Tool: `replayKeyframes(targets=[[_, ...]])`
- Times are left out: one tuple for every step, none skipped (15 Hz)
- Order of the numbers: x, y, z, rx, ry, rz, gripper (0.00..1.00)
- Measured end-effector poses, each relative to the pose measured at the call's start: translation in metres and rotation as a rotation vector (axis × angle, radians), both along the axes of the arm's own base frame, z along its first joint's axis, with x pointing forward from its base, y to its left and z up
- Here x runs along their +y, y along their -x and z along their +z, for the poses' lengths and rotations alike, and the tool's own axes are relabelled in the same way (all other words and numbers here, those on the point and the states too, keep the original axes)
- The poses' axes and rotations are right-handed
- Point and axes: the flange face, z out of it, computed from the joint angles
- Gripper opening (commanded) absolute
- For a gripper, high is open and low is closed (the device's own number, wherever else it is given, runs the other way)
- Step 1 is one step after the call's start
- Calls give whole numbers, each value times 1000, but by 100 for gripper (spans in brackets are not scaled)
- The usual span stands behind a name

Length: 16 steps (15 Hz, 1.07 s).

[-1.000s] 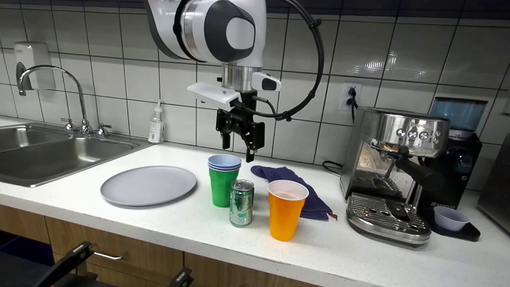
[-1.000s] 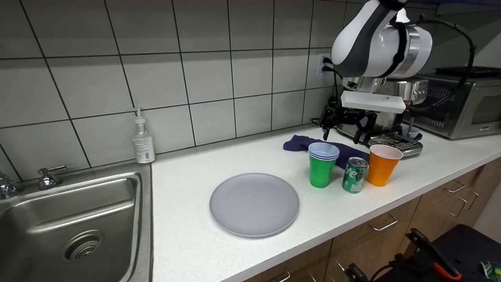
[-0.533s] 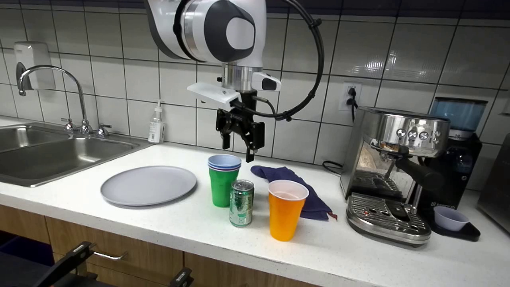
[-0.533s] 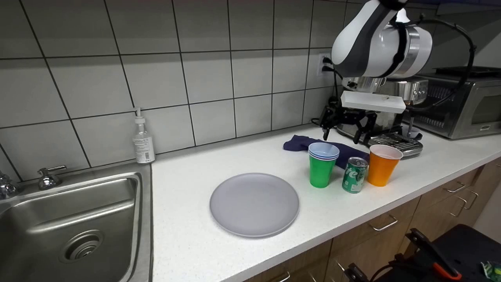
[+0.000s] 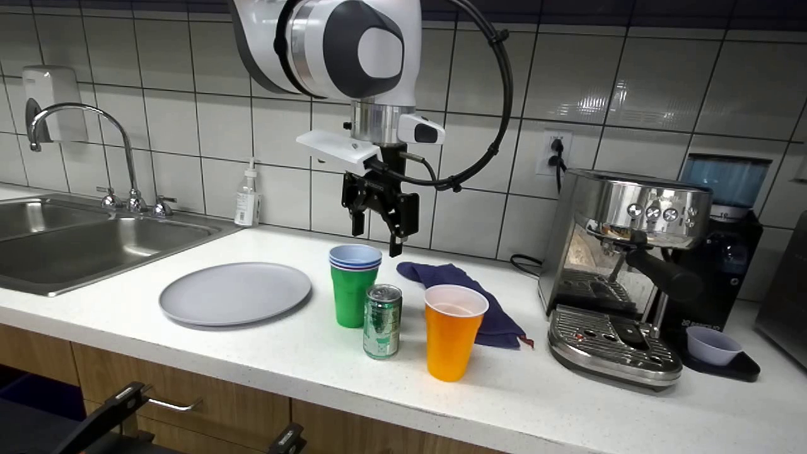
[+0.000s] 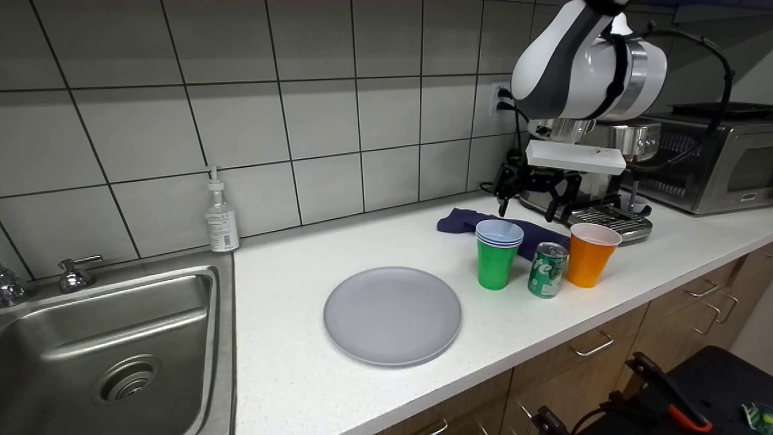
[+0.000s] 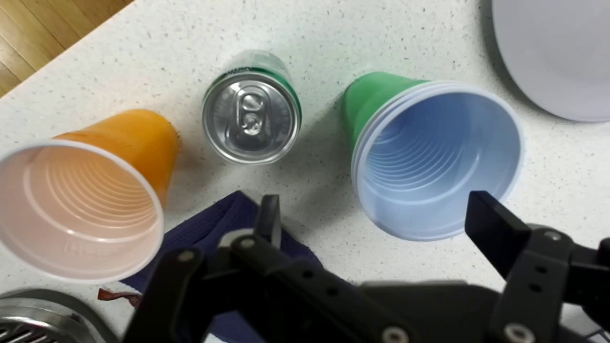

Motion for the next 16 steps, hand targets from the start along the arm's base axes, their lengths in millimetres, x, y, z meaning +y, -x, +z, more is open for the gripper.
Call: replayKeyframes(targets=[[0, 0, 0, 0, 0, 0, 100], [0, 0, 0, 0, 0, 0, 100], [0, 0, 0, 1, 0, 0, 100], [0, 0, 0, 1, 0, 0, 100], [0, 0, 0, 1, 0, 1, 100], [0, 0, 0, 1, 0, 1, 100], [0, 0, 0, 0, 0, 1, 100], [-1, 0, 0, -1, 0, -1, 100], [-2, 0, 1, -2, 1, -3, 100], [-3, 0, 1, -3, 1, -5, 100], [-5, 0, 2, -4, 1, -8, 100], [-7, 0, 3, -6, 2, -10, 100], [-10, 0, 3, -8, 3, -13, 100], [-13, 0, 4, -10, 5, -16, 100], [-16, 0, 6, -13, 6, -18, 100], [-19, 0, 7, -15, 8, -18, 100]])
